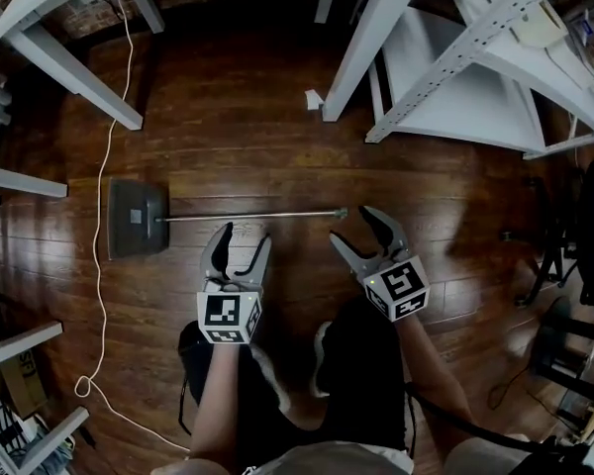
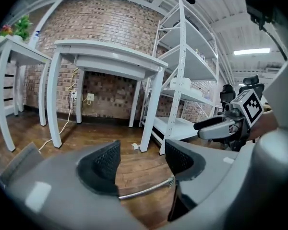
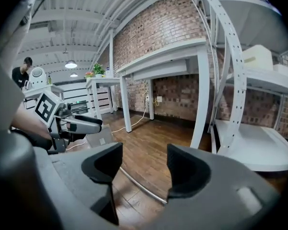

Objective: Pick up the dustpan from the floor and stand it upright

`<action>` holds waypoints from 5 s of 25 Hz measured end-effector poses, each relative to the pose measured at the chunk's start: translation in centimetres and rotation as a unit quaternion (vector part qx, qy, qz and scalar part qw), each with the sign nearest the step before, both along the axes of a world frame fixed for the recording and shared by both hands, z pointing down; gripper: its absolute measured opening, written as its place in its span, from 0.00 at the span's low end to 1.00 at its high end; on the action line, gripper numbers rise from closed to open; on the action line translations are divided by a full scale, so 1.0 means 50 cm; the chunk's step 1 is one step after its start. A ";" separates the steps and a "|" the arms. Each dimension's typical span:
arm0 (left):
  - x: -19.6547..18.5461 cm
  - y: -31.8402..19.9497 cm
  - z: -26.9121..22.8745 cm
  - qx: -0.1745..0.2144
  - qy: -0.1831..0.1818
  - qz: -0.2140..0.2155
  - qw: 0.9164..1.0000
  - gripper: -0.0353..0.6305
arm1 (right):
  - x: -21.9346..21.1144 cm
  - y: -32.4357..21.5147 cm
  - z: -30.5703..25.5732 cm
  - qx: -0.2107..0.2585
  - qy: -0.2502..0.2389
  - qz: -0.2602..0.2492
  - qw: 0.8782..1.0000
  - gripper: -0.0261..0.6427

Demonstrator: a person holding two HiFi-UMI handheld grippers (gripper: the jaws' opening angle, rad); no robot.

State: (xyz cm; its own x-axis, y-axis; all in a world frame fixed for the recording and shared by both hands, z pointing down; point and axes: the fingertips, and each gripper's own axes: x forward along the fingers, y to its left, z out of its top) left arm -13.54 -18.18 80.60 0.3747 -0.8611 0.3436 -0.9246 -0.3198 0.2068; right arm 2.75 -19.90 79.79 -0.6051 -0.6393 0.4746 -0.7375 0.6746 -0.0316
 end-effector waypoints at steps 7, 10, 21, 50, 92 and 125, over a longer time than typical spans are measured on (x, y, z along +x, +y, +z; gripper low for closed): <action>0.014 -0.059 0.055 0.048 0.026 0.026 0.998 0.52 | 0.014 -0.032 0.083 0.035 -0.011 -0.021 0.999 0.45; 0.038 -0.069 0.066 0.057 0.025 0.046 0.997 0.52 | 0.034 -0.040 0.115 0.043 -0.006 -0.020 0.999 0.45; 0.093 -0.067 0.061 0.079 0.013 0.101 0.992 0.49 | 0.116 -0.033 0.227 0.031 0.043 -0.006 0.999 0.45; 0.138 -0.026 0.103 0.037 -0.047 0.141 0.988 0.50 | 0.488 -0.032 0.518 -0.149 0.126 -0.131 0.972 0.45; 0.070 0.000 -0.059 0.013 -0.006 0.121 0.993 0.54 | 0.089 -0.061 0.381 -0.139 0.144 -0.256 0.946 0.23; -0.104 0.179 -0.831 -0.070 0.017 0.057 0.996 0.54 | -0.053 -0.092 -0.459 -0.010 0.428 -0.288 0.857 0.21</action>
State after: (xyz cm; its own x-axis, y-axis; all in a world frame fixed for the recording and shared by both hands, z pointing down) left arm -18.73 -9.23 39.04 0.4811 -0.7565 0.4430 -0.8755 -0.3887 0.2871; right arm 0.09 -24.49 56.84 -0.2424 -0.3380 0.9094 -0.0414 0.9401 0.3384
